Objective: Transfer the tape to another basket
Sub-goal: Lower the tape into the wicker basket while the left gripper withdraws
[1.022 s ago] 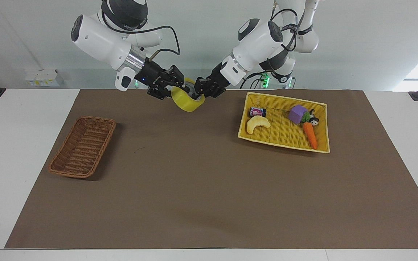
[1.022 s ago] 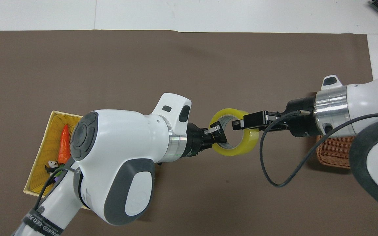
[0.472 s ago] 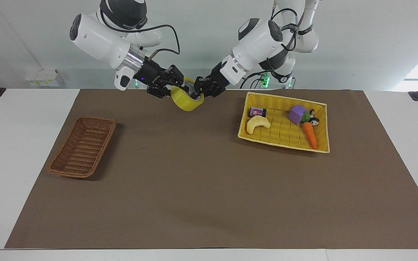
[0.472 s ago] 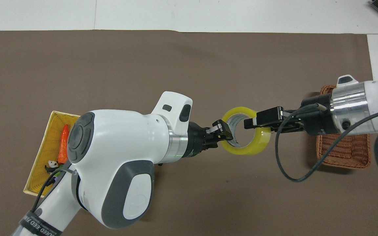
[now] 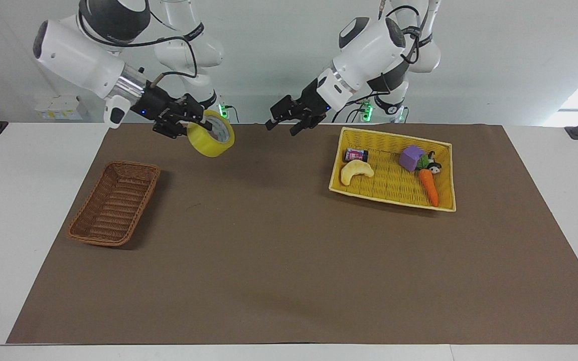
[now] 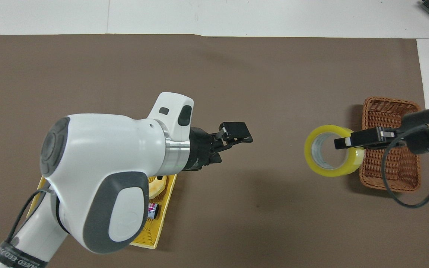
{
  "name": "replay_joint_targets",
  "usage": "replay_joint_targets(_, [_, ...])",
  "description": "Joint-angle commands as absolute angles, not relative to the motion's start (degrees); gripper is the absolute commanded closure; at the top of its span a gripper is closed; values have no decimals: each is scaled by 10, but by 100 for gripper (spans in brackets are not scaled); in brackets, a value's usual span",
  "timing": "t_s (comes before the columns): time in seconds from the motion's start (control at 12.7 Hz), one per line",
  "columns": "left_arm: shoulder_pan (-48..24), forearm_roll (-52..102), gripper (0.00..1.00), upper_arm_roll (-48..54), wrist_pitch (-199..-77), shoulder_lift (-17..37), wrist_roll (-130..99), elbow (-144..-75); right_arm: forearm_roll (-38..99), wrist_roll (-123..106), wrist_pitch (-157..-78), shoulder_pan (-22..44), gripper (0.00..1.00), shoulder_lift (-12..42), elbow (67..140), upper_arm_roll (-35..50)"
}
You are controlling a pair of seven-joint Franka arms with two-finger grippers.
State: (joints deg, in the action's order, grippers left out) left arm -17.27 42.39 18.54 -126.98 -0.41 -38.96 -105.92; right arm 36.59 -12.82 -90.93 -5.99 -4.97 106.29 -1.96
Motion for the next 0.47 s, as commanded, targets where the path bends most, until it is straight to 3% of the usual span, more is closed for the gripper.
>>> replay_joint_targets(0.0, [-134,437,0,183,-1225,-25,-388,-1062,306,-180,-894,-114,100,-52,1053,-14])
replay_joint_targets(0.24, [-87,384,0,178,-1184,-23,-370,-1058,201,-200,-935,-129,100,-49,1053,-15])
replay_joint_targets(0.39, [-60,307,0,177,-1161,-20,-358,-1053,203,-202,-950,-147,100,-39,1055,-15])
